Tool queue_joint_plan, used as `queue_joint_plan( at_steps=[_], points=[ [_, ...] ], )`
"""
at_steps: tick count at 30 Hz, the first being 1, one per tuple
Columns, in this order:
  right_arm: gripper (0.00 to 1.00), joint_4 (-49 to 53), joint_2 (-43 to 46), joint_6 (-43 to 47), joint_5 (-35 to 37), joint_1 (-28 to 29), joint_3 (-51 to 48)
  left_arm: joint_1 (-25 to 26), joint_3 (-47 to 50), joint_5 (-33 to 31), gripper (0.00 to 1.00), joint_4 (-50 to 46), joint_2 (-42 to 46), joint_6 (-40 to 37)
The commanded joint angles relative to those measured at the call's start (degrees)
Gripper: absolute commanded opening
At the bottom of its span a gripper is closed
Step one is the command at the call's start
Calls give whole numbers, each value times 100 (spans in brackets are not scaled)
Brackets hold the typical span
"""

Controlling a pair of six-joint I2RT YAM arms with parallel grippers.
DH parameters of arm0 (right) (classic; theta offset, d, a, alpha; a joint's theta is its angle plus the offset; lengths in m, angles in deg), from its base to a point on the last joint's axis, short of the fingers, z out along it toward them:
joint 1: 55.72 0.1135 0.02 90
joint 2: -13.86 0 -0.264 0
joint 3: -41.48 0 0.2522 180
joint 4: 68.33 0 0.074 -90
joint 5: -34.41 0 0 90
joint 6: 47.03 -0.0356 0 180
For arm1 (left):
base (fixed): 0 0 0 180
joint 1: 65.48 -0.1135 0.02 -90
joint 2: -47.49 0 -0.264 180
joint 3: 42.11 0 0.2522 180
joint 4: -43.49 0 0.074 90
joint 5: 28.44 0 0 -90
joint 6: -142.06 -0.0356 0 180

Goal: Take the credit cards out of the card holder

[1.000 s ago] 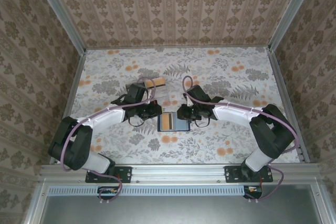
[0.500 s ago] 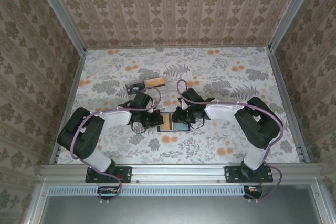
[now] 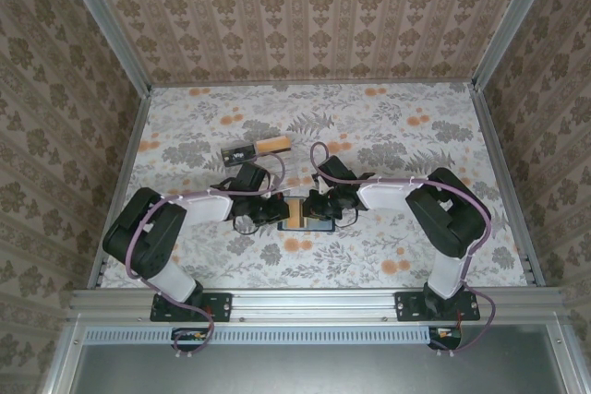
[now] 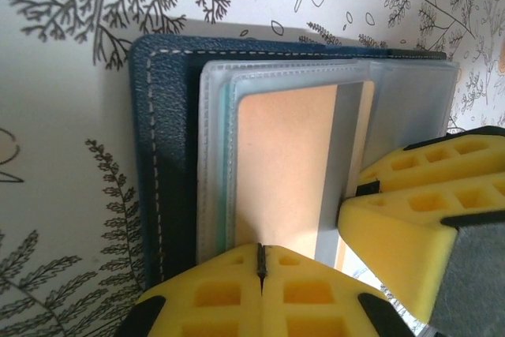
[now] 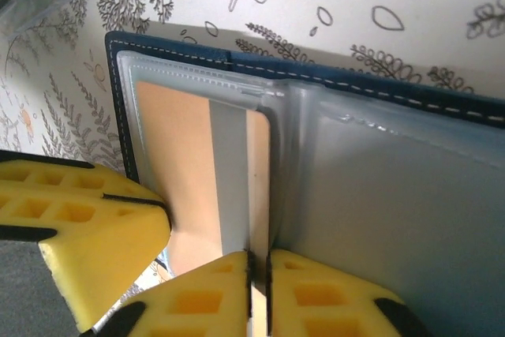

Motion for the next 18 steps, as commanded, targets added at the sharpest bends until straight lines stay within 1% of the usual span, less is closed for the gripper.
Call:
queue_joint_plan(
  at_steps=[1, 2, 5, 11, 18],
  points=[
    [4, -112, -87, -83, -136, 39, 75, 33, 84, -42, 0, -148, -89, 38],
    [1, -90, -43, -76, -97, 46, 46, 24, 80, -58, 0, -182, -72, 18],
    [0, -7, 73, -41, -17, 17, -17, -43, 66, -101, 0, -298, -11, -64],
    [0, -45, 278, -58, -18, -119, -227, -180, 32, -234, 0, -687, 104, -291],
    [0, -110, 390, -102, -48, -210, -407, -214, 53, -271, 0, -751, 175, -331]
  ],
)
